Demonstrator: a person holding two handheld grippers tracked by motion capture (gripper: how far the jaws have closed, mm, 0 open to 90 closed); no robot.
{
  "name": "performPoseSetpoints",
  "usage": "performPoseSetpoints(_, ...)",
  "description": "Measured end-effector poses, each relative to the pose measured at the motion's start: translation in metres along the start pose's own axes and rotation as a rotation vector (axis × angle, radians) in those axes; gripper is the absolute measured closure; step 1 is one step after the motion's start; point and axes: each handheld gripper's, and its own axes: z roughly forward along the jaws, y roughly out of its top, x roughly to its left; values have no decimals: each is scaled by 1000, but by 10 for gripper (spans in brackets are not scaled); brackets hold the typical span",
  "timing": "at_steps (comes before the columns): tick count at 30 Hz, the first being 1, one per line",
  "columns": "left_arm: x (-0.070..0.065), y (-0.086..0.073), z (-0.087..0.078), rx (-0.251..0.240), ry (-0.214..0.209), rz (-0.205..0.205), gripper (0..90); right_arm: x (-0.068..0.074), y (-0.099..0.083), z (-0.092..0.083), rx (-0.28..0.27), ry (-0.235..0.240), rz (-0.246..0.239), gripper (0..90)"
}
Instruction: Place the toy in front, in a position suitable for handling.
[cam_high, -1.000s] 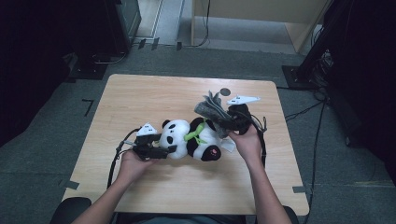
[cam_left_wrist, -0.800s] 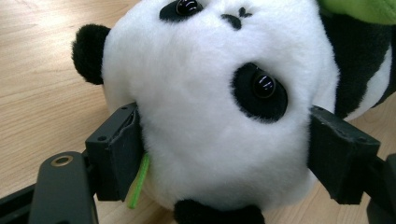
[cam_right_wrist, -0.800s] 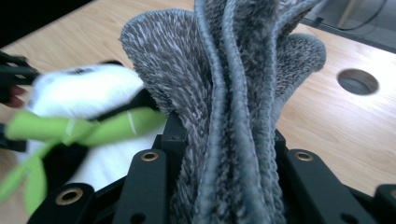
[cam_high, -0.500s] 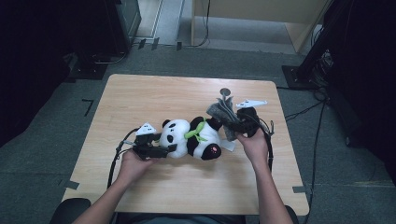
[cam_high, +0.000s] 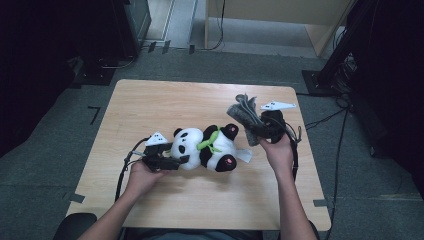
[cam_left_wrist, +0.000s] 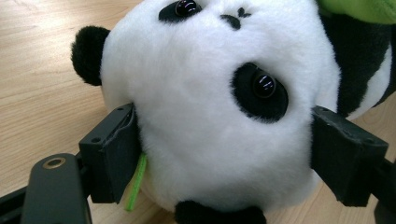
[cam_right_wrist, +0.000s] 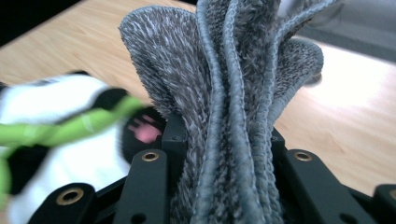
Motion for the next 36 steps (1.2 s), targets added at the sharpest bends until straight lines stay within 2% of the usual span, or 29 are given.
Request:
performPoseSetpoints(5,0,0,0,-1,0,1,166,23,9,3,-16,44,-53,657)
performPoseSetpoints(9,0,0,0,-3,-1,2,164,34,10,13,0,87,-59,654)
performPoseSetpoints(13,0,0,0,-2,-5,-7,164,38,5,27,53,74,-84,645)
performPoseSetpoints(15,1,0,0,-6,-7,-22,164,36,3,29,53,65,-88,644)
performPoseSetpoints(18,1,0,1,-9,-8,-22,164,30,1,30,61,58,-80,641)
performPoseSetpoints(25,2,1,1,-15,-13,-30,162,16,-5,31,69,60,-32,638)
performPoseSetpoints(29,3,0,1,-18,-14,-32,159,6,-8,30,87,31,-5,639)
performPoseSetpoints(33,3,0,2,-20,-12,-16,151,-5,-11,29,117,-3,29,656)
performPoseSetpoints(35,2,-1,2,-21,-8,-8,147,-7,-7,23,106,-11,54,660)
performPoseSetpoints(36,2,-1,2,-22,-6,-6,147,-4,-3,18,85,-2,49,661)
